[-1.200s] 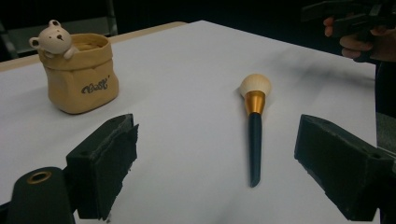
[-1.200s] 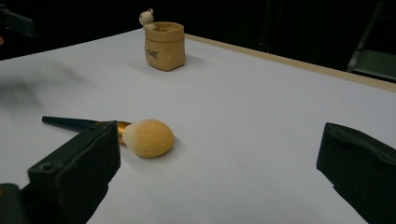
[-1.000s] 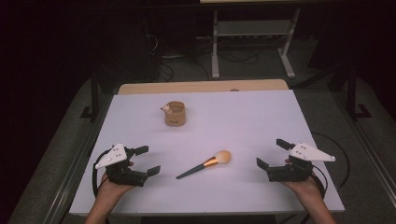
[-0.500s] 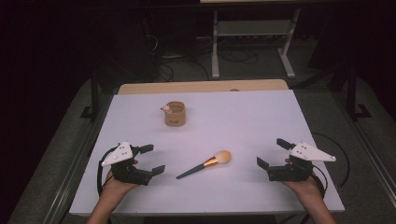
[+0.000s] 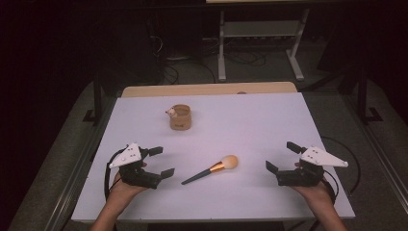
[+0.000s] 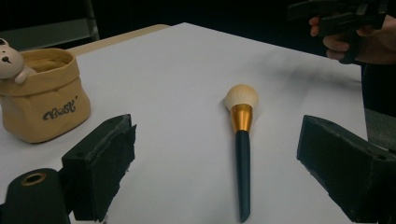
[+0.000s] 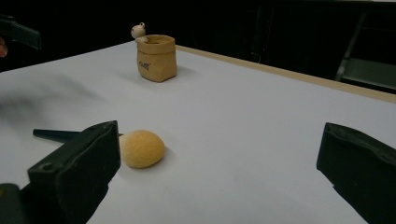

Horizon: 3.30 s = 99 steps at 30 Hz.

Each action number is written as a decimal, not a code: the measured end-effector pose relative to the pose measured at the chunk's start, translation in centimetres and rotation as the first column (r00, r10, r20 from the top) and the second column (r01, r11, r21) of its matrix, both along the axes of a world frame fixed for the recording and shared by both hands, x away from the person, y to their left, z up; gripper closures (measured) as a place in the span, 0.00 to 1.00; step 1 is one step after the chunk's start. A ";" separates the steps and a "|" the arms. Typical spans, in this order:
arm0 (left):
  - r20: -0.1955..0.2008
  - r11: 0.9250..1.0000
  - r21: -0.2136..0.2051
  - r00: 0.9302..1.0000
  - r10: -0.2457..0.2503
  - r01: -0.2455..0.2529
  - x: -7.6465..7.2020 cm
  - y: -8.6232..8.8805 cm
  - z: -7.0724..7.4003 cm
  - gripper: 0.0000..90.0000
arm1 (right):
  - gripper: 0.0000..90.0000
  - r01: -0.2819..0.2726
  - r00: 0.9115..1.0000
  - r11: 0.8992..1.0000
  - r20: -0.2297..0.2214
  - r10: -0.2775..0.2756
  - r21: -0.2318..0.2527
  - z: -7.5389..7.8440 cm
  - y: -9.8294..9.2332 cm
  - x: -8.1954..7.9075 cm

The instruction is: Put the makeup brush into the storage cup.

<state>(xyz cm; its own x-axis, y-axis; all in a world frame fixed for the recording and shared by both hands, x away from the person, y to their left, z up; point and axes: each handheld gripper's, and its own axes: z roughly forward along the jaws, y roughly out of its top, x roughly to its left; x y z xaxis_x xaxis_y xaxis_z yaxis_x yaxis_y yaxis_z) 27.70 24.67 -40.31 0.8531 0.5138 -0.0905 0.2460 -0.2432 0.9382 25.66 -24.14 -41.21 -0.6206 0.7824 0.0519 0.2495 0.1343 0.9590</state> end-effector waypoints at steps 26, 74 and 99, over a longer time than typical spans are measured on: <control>0.014 0.999 -0.019 0.999 -0.037 0.037 1.0 -1.4 1.3 0.12 | 0.00 0.000 1.000 1.000 0.015 0.001 -0.005 0.1 0.0 -0.2; 0.028 0.991 -0.031 0.992 -0.126 0.127 3.4 -5.1 2.1 0.12 | 0.00 -0.004 1.000 1.000 0.012 0.004 -0.002 0.1 0.2 -0.2; 0.032 0.985 -0.027 0.985 -0.171 0.172 4.4 -7.5 2.5 0.13 | 0.00 -0.008 1.000 1.000 0.010 0.008 -0.002 0.2 0.4 0.0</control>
